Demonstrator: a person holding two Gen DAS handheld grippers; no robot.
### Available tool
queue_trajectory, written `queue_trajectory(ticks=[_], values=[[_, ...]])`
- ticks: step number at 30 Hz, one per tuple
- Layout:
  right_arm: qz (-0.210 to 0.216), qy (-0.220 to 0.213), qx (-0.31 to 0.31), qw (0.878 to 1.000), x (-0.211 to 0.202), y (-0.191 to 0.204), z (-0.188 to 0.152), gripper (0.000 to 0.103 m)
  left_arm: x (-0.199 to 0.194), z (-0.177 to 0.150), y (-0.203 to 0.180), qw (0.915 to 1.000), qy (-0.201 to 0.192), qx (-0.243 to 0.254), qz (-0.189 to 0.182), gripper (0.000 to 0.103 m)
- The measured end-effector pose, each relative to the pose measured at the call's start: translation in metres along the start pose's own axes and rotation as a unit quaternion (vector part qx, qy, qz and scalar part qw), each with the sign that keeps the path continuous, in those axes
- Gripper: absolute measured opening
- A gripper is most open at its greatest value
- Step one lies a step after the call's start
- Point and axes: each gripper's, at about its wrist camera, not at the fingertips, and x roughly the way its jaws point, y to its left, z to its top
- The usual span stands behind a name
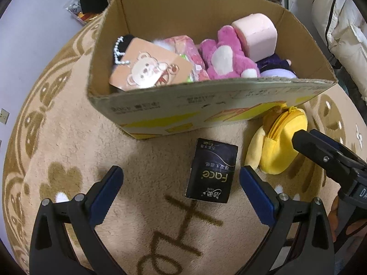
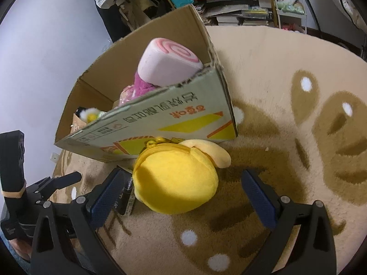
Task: Organize soft objects
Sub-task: 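Grasp the black Face tissue pack with the left gripper while the right grasps the yellow plush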
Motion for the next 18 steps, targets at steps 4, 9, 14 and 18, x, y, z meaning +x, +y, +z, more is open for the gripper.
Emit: queue_trajectory(ticks=[4,9,14,18], values=[[-0.005,0.008,-0.002,1.0,0.008,-0.004,-0.001,0.103,0.009,0.0,-0.005,0.9999,0.008,0.006,-0.001,0.1],[-0.006,0.015,0.0,1.0,0.016,-0.008,0.0,0.103,0.019,0.001,-0.01,0.9998,0.018,0.01,0.0,0.1],[-0.008,0.014,0.001,1.0,0.02,-0.012,0.0,0.103,0.025,0.0,-0.014,0.9996,0.025,0.013,0.001,0.1],[-0.008,0.014,0.003,1.0,0.023,-0.016,0.001,0.103,0.031,-0.002,-0.019,0.9993,0.031,0.016,0.011,0.1]])
